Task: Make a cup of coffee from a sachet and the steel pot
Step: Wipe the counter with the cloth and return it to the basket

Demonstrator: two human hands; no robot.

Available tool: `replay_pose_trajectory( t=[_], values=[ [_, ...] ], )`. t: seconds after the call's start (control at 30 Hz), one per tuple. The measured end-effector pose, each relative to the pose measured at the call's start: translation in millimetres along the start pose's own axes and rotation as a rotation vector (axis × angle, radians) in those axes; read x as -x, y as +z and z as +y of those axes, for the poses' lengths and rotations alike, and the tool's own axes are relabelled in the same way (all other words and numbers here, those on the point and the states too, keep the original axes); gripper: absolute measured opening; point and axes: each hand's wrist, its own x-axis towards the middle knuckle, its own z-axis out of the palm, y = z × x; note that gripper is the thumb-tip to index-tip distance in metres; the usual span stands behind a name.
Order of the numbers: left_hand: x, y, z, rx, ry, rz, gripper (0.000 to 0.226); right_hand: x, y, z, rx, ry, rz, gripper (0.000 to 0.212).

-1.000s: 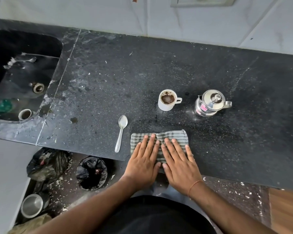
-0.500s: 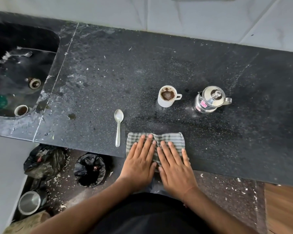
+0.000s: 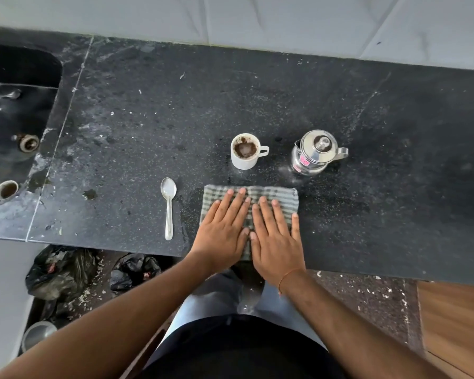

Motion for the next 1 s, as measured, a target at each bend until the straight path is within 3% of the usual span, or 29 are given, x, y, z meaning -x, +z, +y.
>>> replay_pose_trajectory(
  t=[0.1,0.27,0.6,0.8,1.0],
  values=[
    [33,11,8,-0.039,0.044,-0.025,0.078,39,6,17,0.000,-0.121,-0.024,0.069],
    [20,21,67,0.005,0.104,-0.042,0.081,82,11,67,0.030,-0.012,-0.032,0.071],
    [-51,1,87,0.046,-0.007,-0.029,0.072,11,-10,91,0.013,0.095,0.024,0.067],
    [-7,22,114,0.022,0.107,-0.073,0.078,85,6,123,0.037,-0.081,-0.030,0.067],
    [-59,15,177,0.040,0.161,-0.097,0.075,81,-4,178,0.085,0.097,-0.048,0.067]
  ],
)
